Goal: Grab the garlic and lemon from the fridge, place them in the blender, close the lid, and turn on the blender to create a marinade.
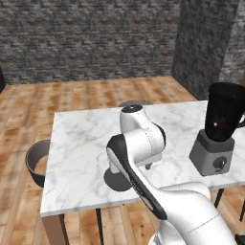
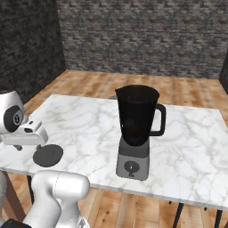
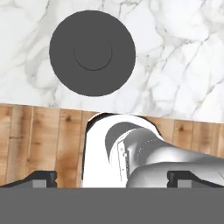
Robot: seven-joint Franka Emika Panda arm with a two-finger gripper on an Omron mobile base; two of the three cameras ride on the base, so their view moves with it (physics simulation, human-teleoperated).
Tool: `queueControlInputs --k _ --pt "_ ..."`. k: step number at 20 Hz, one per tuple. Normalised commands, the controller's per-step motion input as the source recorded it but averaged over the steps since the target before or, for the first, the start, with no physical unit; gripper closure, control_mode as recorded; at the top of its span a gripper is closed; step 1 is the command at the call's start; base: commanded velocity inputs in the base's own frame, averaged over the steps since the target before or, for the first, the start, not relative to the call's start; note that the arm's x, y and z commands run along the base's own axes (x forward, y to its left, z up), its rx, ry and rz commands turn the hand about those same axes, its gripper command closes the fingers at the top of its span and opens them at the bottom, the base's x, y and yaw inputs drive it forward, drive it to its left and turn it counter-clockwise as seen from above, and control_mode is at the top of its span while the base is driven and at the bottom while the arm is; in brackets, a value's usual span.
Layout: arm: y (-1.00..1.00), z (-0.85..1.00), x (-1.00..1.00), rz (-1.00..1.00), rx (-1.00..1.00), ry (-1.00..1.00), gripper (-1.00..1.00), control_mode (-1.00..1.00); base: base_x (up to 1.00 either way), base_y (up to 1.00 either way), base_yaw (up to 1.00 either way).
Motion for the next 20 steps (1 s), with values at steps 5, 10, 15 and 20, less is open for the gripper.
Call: queueControlInputs --k 5,10,15,20 --pt "0.03 -0.54 0.46 0.01 0.00 0.02 -1.00 -1.00 0.00 0.00 0.00" --pt "0.01 -0.50 0.37 0.01 0.00 0.00 -1.00 -1.00 0.00 0.00 0.00" --pt "0.23 -0.40 0.05 0.00 0.00 0.00 -1.00 -1.00 0.00 0.00 0.00" --pt "0.07 -0.24 0.16 0.00 0.01 0.00 -1.00 -1.00 0.00 0.00 0.00"
